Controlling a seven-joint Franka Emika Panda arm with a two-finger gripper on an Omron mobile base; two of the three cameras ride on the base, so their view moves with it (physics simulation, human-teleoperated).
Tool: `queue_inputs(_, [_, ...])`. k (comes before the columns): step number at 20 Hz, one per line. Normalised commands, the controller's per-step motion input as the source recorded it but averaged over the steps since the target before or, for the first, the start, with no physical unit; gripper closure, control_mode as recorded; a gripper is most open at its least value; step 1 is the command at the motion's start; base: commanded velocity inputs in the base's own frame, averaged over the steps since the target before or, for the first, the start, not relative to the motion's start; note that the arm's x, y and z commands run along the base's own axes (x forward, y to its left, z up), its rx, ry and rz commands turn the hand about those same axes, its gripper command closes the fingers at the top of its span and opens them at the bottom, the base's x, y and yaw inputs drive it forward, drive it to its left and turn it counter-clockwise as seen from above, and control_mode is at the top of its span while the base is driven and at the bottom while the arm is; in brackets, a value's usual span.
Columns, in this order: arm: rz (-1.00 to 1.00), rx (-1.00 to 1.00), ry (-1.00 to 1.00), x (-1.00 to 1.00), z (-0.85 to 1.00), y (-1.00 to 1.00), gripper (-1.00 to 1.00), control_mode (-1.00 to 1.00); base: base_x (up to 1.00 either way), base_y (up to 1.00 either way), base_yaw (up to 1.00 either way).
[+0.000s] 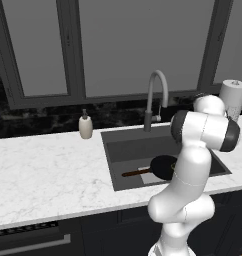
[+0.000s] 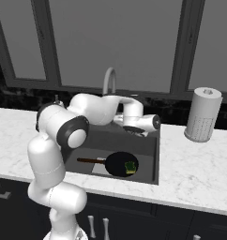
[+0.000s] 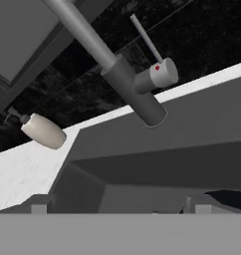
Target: Pick the pan and sponge and place them into the sink. Then turn on the water.
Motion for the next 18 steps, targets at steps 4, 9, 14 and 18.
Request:
queue_inputs(4, [-0.03,0.01,0.00,0.32,0.06,0.12,-1.00,-1.00,0.00,0.00,0.00])
queue_inputs(9, [0.00,0.04,0.00,0.28,0.00,0.05,-1.00,-1.00,0.00,0.00,0.00])
queue_inputs(14, [0.00,0.09,0.00,0.42,0.00,0.00,-1.00,-1.00,0.00,0.00,0.00])
queue_inputs(18, [0.00,0.05,0.00,0.38,0.00,0.00,-1.00,-1.00,0.00,0.00,0.00])
